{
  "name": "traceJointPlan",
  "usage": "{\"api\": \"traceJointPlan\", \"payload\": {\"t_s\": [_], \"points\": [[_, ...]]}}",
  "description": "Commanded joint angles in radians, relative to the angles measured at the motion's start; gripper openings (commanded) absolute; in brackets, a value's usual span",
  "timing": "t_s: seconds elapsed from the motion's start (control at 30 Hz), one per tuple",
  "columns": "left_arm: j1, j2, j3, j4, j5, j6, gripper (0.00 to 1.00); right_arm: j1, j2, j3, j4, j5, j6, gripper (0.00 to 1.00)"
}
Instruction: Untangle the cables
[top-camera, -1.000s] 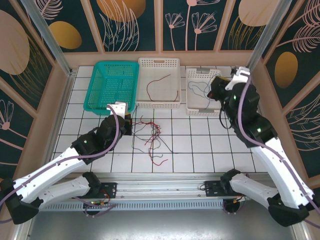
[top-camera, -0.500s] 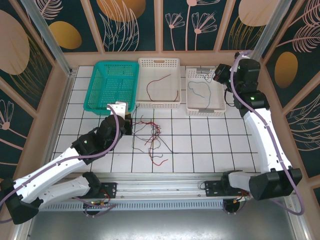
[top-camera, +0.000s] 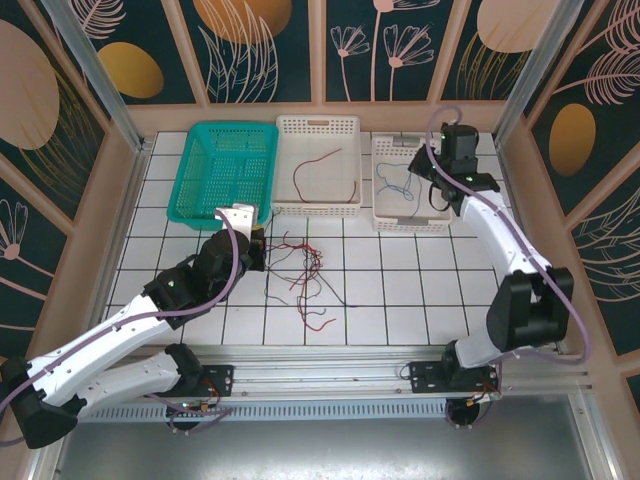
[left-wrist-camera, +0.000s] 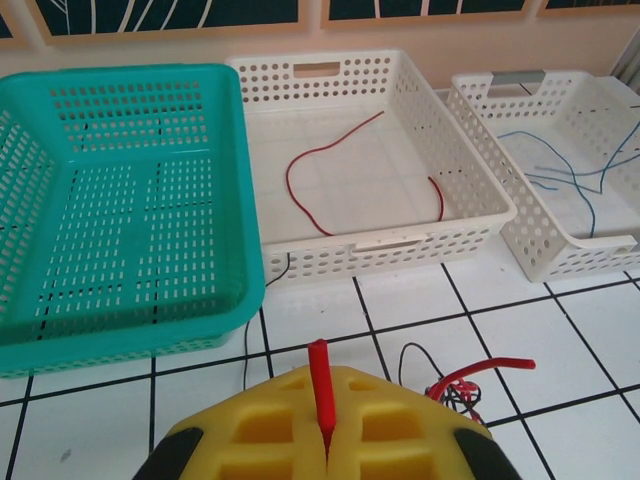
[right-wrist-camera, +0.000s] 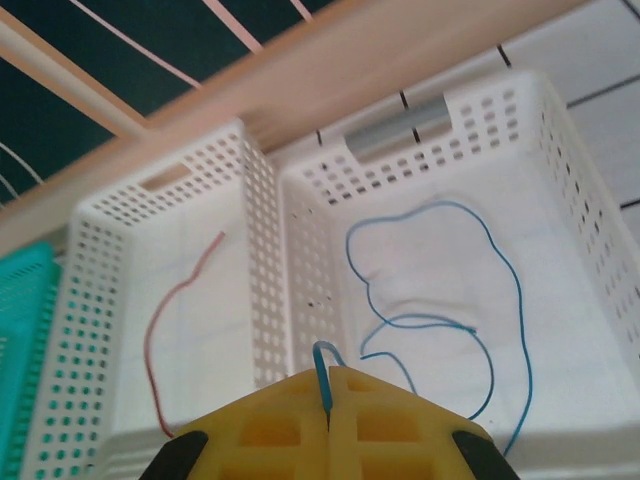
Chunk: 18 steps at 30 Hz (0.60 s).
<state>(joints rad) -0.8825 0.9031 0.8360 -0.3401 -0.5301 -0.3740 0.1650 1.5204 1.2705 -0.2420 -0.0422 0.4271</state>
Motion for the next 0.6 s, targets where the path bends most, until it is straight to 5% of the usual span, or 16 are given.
{"api": "traceJointPlan", "payload": {"t_s": [0.0,0.4,0.57], "points": [[0.004,-0.008,-0.014,0.033,0.019,0.009,0.00,0.013,0.047,-0.016,0.047,0.041,-0.007,0.00],[0.005,-0.007,-0.017,0.036,0.035,0.009,0.00,0.014,0.253,0.039,0.000,0.052,-0.016,0.00],[0.004,-0.003,-0.015,0.041,0.042,0.009,0.00,0.014,0.265,0.044,-0.011,0.052,-0.013,0.08]]}}
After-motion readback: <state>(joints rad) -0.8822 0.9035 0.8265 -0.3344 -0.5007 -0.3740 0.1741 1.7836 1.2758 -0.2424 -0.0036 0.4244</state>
